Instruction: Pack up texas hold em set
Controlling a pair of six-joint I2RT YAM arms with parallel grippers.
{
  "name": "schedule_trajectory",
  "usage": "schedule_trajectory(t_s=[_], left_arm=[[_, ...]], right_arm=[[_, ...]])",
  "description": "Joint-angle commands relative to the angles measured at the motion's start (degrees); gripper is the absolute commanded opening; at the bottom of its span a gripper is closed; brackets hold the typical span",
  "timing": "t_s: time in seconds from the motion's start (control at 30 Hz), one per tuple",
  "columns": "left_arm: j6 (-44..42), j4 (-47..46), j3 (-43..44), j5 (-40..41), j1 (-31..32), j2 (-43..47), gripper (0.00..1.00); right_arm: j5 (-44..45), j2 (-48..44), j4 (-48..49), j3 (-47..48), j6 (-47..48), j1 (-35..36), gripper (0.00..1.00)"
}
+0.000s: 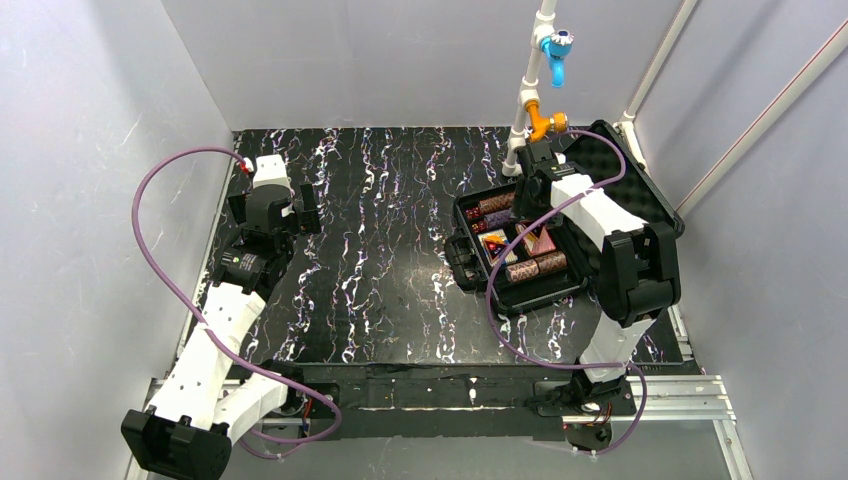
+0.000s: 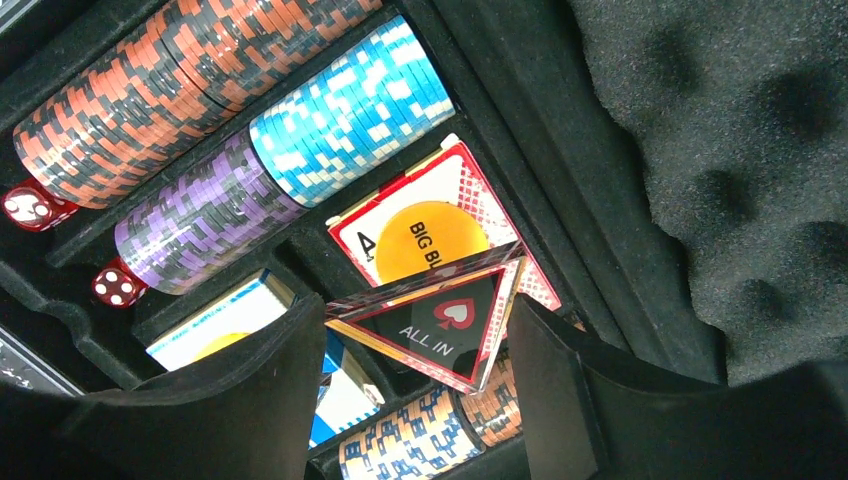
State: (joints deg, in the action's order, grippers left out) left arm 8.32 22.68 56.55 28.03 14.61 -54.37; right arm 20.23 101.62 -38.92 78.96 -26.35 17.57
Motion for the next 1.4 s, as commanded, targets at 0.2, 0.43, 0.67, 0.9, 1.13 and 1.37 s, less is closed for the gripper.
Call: schedule_trajectory(t_s=[0.2, 0.43, 0.67, 0.9, 1.13, 1.37], left_arm=[[-0.41, -0.53, -0.66, 0.42, -0.21, 0.75, 0.99], [-0.40, -0.53, -0.67, 0.38, -0.24, 0.73, 0.99], [-0.45, -0.53, -0.66, 0.40, -0.20, 0.48, 0.99], [-0.67, -0.53, -0.57, 0.78, -0.20, 0.47, 0.99], [-0.89, -0.55, -0.65, 1.32, -0.24, 0.81, 0.99], [-1.02, -0.53, -0.68, 1.67, -0.20, 0.95, 0.99]], right_arm=[[-0.54, -0.24, 1.28, 0.88, 0.21, -1.17, 0.90], [-1.48, -1.77, 0.12, 1.43, 0.18, -1.22, 0.96], [-6.18, -7.01, 0.30, -0.86, 0.77, -1.02, 0.96], [-11.09, -11.70, 2.04, -4.94, 0.93, 3.26, 0.92], [-12.19, -13.38, 4.78, -8.02, 2.28, 12.53, 0.89], [-14.16, -12.02, 8.16, -10.78, 4.62, 18.67, 0.85]])
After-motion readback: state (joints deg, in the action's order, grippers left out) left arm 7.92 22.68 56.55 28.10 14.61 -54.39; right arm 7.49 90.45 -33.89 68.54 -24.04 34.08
